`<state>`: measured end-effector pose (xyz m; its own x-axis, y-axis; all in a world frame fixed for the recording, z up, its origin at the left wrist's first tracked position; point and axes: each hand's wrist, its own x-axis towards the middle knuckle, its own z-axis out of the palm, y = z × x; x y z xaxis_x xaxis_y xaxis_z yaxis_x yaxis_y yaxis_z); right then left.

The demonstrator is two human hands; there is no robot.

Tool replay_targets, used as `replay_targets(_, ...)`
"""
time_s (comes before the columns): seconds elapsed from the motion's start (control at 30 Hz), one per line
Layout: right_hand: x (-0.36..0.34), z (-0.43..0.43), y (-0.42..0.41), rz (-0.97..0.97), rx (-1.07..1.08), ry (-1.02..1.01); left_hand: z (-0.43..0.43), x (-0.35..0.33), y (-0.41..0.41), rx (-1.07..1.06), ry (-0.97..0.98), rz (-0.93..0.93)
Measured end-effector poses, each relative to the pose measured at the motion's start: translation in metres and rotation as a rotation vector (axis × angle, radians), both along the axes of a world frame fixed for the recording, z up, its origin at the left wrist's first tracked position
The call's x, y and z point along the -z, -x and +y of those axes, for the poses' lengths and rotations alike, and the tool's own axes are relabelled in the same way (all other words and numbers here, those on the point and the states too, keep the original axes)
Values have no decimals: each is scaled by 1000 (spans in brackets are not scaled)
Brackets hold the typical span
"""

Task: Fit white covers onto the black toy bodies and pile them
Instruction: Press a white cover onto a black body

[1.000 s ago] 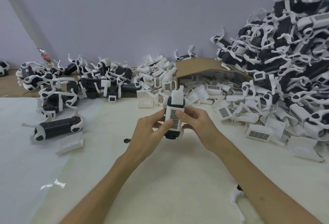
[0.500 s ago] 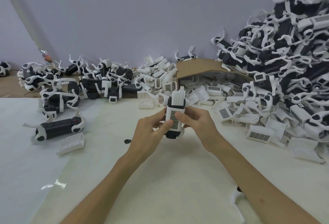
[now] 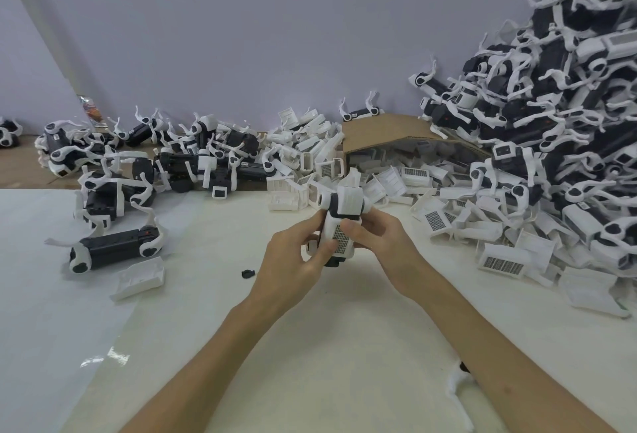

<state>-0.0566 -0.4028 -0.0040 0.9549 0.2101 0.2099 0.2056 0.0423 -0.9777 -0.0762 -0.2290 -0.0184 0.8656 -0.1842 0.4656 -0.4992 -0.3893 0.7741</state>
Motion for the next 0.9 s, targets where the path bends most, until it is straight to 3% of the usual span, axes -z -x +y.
replay_targets(0.4,9,4,3,-108,226,24,-4,3,6,74,-15,-18)
replay_targets(0.67,2,2,0,35,35,1,-10,-1,7,-47,101,-1)
replay_targets(0.9,-1,-2,0,150,-151,-121,-9,-1,6,-73,-111,-102)
